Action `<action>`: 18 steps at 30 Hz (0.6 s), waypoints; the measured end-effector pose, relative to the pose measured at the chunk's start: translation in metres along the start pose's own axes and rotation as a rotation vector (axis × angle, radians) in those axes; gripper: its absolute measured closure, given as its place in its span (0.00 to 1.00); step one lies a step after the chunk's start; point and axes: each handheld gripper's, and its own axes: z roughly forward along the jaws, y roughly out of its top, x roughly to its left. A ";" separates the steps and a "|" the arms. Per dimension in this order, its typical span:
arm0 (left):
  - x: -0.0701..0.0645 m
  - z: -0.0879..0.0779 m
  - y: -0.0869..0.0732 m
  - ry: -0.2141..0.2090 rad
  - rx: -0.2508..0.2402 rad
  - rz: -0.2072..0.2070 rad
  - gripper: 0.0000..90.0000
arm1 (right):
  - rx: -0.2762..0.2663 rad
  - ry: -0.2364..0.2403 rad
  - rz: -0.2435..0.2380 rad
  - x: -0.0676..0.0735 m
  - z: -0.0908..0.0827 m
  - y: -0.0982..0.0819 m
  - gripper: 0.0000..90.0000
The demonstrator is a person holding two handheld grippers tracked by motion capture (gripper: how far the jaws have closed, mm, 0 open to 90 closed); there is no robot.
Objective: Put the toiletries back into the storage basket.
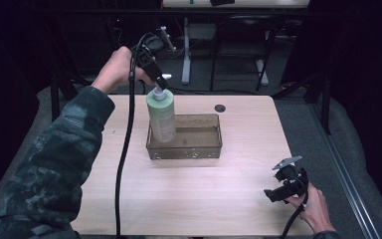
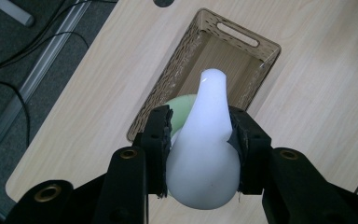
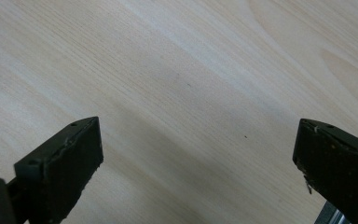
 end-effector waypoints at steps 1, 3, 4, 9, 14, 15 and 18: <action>0.000 0.001 0.000 -0.001 0.002 0.001 0.70 | 0.000 0.000 0.000 0.000 0.000 0.000 0.01; 0.000 0.002 -0.001 -0.005 0.001 0.000 0.70 | 0.000 0.000 0.000 0.000 0.000 0.000 0.01; 0.000 0.003 -0.001 -0.004 0.001 0.001 0.70 | 0.001 0.000 0.000 0.000 0.000 0.000 0.01; 0.000 0.007 -0.002 -0.009 0.000 0.001 0.70 | -0.001 -0.005 -0.006 0.000 0.000 0.000 0.01; 0.000 0.011 -0.004 -0.015 0.000 0.002 0.70 | -0.002 -0.002 -0.001 0.000 0.000 0.000 0.01; 0.000 0.012 -0.004 -0.016 0.002 0.002 0.70 | -0.003 -0.001 0.001 0.000 0.000 0.000 0.01; 0.000 0.014 -0.005 -0.020 -0.003 0.003 0.70 | -0.006 0.004 0.005 0.001 0.000 0.000 0.01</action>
